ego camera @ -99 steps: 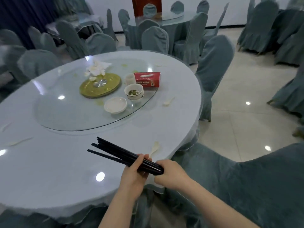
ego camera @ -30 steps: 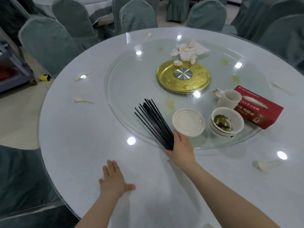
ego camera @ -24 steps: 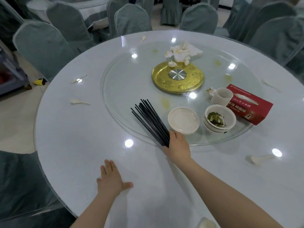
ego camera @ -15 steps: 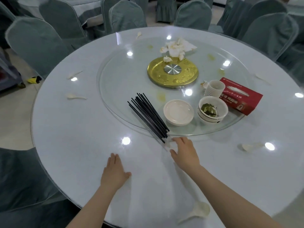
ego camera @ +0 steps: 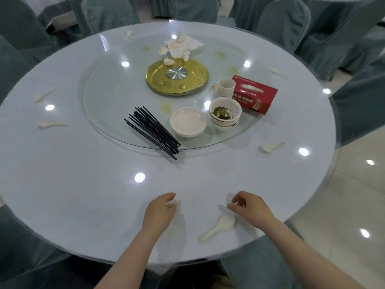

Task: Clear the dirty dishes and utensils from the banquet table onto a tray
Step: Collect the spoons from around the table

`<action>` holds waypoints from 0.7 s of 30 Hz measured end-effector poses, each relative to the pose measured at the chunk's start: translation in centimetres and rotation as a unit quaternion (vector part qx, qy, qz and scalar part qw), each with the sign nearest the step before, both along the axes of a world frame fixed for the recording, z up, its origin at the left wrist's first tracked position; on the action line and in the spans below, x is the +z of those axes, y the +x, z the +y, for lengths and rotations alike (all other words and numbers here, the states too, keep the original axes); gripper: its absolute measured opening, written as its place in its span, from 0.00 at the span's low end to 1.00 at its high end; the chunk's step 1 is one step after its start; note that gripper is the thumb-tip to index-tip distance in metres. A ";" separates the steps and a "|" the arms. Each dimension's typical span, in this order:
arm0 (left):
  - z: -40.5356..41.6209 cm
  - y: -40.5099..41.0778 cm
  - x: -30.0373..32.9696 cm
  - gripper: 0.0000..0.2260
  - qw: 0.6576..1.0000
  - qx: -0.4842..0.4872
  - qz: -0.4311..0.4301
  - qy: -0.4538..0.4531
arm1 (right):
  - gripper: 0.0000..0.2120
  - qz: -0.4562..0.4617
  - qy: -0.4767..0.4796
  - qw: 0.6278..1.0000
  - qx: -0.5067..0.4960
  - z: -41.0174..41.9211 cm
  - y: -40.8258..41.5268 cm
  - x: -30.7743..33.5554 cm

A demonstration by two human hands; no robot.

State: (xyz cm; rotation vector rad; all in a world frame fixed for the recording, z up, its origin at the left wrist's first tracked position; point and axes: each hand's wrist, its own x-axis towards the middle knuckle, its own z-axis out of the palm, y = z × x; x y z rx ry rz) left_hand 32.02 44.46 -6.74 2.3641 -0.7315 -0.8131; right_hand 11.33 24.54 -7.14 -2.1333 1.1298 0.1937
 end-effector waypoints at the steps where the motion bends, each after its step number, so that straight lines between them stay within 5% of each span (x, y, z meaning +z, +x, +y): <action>1: -0.3 -0.6 0.0 0.17 1.000 -0.007 0.014 0.000 | 0.13 0.015 0.007 1.000 0.006 0.5 -0.3 0.0; 9: -2.6 -2.9 0.9 0.12 0.996 -0.076 0.035 0.008 | 0.04 -0.003 0.002 1.000 -0.007 1.5 -0.1 -0.4; 16: -7.2 -3.9 3.1 0.06 0.979 -0.192 0.061 0.025 | 0.08 -0.106 -0.026 0.986 -0.125 -0.6 0.8 1.9; 21: -10.4 -3.6 4.1 0.07 0.984 -0.166 0.062 0.028 | 0.11 -0.172 -0.007 0.970 -0.170 -3.1 1.2 2.4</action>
